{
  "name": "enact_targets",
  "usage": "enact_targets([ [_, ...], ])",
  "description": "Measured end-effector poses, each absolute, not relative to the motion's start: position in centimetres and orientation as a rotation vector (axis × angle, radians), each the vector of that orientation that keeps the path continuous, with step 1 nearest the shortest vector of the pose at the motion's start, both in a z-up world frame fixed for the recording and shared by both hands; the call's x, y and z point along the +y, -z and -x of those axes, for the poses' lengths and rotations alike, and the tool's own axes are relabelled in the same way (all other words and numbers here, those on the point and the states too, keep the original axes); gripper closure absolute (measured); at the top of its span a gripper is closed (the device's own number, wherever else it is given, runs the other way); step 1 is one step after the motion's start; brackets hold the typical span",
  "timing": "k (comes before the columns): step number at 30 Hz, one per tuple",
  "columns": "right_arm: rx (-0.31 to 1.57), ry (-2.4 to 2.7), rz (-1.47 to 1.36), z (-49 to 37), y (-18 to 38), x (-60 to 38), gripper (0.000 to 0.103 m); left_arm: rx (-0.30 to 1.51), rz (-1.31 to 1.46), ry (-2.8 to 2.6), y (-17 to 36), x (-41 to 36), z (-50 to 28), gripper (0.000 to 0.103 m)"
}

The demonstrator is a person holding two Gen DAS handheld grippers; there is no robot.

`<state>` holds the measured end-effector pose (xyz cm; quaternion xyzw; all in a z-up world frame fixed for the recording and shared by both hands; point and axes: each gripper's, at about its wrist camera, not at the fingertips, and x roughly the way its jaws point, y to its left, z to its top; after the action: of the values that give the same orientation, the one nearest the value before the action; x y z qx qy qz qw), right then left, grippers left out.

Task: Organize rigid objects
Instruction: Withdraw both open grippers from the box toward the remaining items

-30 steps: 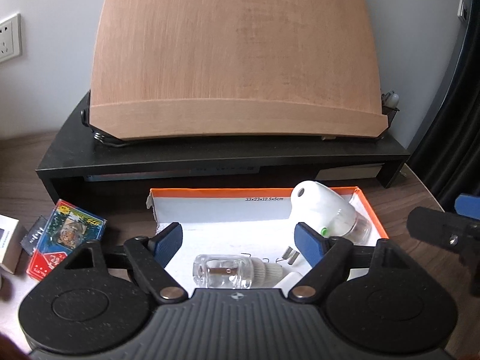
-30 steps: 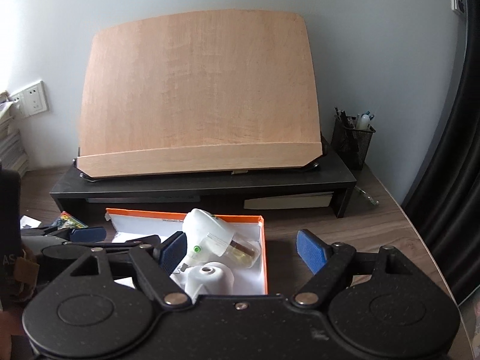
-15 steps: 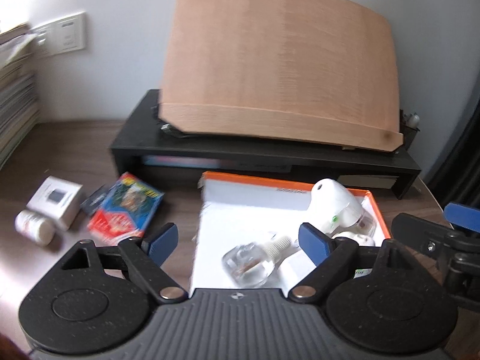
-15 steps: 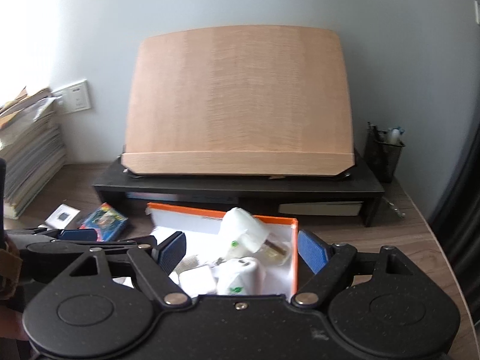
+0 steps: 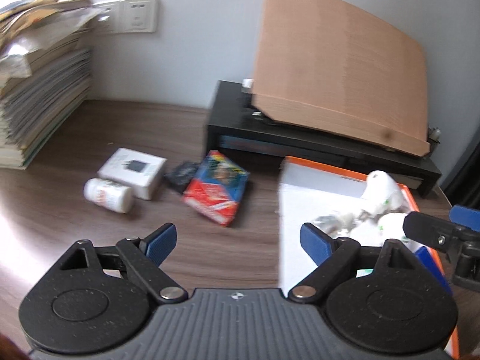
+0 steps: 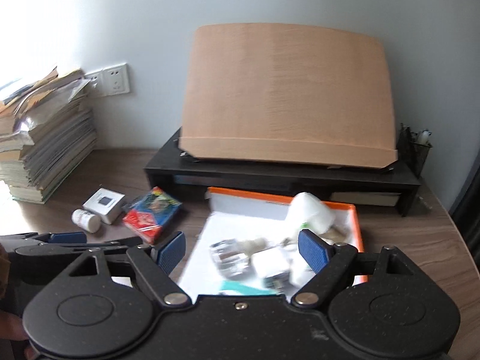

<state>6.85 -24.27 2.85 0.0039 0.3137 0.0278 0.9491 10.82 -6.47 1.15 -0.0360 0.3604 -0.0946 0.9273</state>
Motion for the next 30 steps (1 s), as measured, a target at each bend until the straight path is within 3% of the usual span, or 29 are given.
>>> enact_targets([
  [14,0.674,-0.048,0.015,-7.9,-1.0,-15.5,0.006,0.763,0.081,0.101,1.5,3.7,-14.7,0.004],
  [30,0.734,-0.005,-0.008,-12.3,1.7,-13.2,0.006,0.793,-0.011,0.157,5.1,4.5,-21.3,0.002],
])
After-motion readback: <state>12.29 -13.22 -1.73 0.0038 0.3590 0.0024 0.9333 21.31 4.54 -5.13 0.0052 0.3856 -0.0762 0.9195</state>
